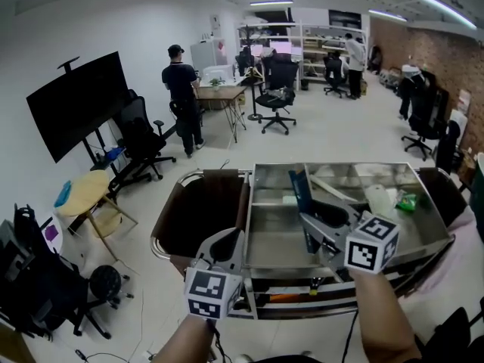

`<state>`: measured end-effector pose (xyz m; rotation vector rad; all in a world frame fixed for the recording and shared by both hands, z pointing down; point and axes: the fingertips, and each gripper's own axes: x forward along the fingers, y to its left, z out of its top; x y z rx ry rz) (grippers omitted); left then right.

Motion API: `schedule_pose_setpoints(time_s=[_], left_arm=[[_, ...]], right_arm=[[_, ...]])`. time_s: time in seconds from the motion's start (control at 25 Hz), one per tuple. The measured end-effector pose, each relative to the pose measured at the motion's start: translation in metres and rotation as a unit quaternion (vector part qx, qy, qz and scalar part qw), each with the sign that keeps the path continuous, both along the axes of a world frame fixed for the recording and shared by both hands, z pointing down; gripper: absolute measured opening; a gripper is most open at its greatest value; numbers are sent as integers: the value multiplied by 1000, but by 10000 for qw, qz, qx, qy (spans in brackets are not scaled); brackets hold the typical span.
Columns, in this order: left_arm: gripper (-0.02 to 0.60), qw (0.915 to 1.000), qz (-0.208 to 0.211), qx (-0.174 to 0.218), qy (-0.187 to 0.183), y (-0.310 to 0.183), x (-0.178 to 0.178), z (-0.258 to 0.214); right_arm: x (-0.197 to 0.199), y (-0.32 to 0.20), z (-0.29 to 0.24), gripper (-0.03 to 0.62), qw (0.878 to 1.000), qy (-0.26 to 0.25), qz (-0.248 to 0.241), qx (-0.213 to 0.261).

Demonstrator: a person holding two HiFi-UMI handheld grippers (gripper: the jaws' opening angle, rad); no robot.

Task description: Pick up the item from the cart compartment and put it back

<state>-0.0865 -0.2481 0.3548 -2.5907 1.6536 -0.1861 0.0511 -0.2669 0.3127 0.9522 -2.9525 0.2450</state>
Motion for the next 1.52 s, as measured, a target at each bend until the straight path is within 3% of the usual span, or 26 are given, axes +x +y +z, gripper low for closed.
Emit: schedule_pose_setpoints(time_s=[0.12, 0.24, 0.48, 0.88, 1.08, 1.52], left_arm=[[0, 10000, -18, 77, 46, 14, 4, -6], [0, 9997, 18, 243, 33, 26, 8, -16], [0, 9992, 78, 386, 108, 37, 18, -30], [0, 9987, 371, 157, 303, 39, 32, -13], [0, 9988, 450, 69, 177, 40, 36, -7], [0, 9986, 249, 389, 256, 39, 27, -20]], right_arm=[[42, 42, -11, 183, 9972, -681, 252, 182], [64, 67, -3, 183, 9944, -841, 529, 363], [69, 85, 20, 183, 9946, -748, 629, 346], [65, 77, 16, 183, 9947, -574, 768, 367], [62, 77, 15, 183, 9952, -518, 739, 369], [56, 78, 15, 183, 9959, -485, 676, 340]])
